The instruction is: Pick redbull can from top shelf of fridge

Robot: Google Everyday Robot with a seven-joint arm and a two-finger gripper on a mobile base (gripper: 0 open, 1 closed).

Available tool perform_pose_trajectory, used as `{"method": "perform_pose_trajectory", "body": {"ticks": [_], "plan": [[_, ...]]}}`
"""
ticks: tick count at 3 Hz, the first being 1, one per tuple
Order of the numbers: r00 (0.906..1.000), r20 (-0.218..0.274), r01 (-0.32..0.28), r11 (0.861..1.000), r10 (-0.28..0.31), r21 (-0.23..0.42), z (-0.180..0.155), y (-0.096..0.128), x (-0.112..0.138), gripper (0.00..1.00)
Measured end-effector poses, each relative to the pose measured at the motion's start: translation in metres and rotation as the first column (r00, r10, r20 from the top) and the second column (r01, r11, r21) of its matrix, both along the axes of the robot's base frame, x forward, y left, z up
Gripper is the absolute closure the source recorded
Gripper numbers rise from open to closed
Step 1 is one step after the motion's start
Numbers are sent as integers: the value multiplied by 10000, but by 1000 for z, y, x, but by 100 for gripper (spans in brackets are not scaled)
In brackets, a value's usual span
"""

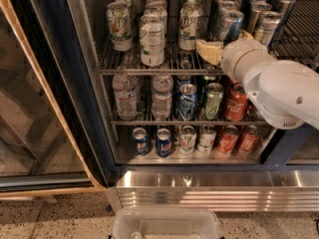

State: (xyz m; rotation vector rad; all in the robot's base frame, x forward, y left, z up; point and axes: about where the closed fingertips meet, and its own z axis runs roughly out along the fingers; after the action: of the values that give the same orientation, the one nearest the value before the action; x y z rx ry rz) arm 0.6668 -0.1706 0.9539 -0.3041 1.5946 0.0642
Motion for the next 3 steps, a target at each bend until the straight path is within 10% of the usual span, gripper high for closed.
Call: {"method": "perform_pose_trajectory", "body": {"ticks": [3], "plan": [[9983, 34, 585, 9982, -585, 111, -3, -10, 2, 46]]}}
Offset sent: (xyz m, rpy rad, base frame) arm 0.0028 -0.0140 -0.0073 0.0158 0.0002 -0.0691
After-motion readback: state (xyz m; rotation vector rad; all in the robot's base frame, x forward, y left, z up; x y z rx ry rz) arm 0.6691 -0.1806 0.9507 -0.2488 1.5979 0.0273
